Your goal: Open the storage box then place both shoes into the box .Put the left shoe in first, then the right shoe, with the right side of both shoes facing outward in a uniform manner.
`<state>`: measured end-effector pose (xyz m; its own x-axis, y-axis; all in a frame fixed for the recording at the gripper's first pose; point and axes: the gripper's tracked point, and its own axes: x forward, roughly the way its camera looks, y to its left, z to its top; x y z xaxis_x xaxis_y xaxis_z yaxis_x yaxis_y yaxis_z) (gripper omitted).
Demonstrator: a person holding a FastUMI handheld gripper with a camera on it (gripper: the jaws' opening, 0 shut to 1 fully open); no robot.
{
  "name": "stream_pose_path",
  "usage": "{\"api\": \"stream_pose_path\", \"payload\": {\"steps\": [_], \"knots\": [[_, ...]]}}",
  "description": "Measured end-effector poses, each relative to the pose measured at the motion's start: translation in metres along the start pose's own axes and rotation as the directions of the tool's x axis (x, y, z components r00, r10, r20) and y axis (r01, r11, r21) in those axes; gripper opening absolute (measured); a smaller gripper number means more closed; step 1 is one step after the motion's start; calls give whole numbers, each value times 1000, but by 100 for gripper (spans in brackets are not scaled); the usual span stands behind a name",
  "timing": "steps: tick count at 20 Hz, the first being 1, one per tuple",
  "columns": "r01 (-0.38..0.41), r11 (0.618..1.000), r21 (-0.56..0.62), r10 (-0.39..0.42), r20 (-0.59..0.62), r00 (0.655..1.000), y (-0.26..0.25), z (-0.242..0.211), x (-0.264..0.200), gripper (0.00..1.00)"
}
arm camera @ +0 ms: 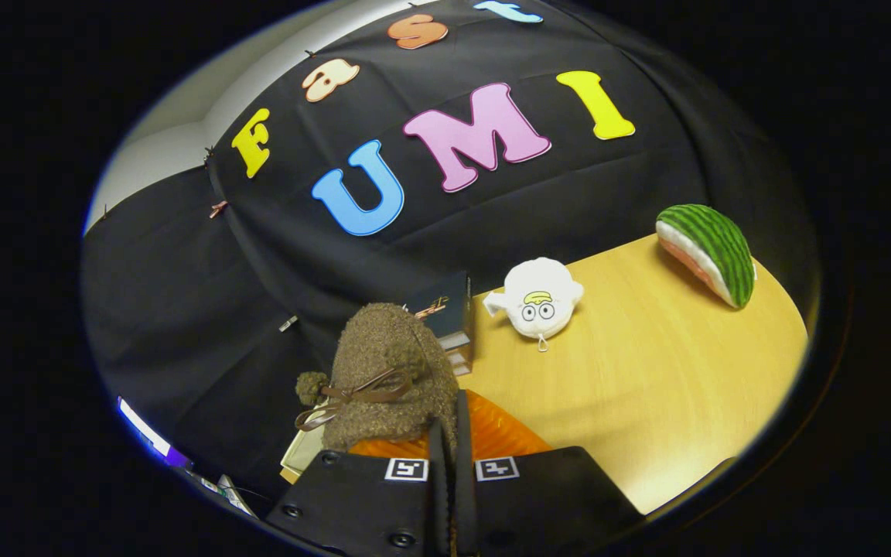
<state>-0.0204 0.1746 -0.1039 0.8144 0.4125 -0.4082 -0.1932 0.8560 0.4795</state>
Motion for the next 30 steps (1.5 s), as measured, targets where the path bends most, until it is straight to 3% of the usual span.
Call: {"api": "stream_pose_path", "payload": {"steps": [9, 12, 17, 20, 24, 25, 30], "knots": [[45, 996, 79, -41, -48, 998, 70, -44, 76, 8], [86, 994, 64, -84, -40, 996, 64, -56, 102, 8], [121, 992, 29, -118, -102, 988, 57, -78, 107, 8], [155, 988, 19, -153, -77, 985, 46, -79, 107, 8], [122, 992, 33, -118, -95, 988, 55, -82, 101, 18], [110, 994, 24, -108, -96, 990, 58, -82, 95, 25], [56, 998, 21, -53, -113, 992, 72, -84, 79, 43]]}}
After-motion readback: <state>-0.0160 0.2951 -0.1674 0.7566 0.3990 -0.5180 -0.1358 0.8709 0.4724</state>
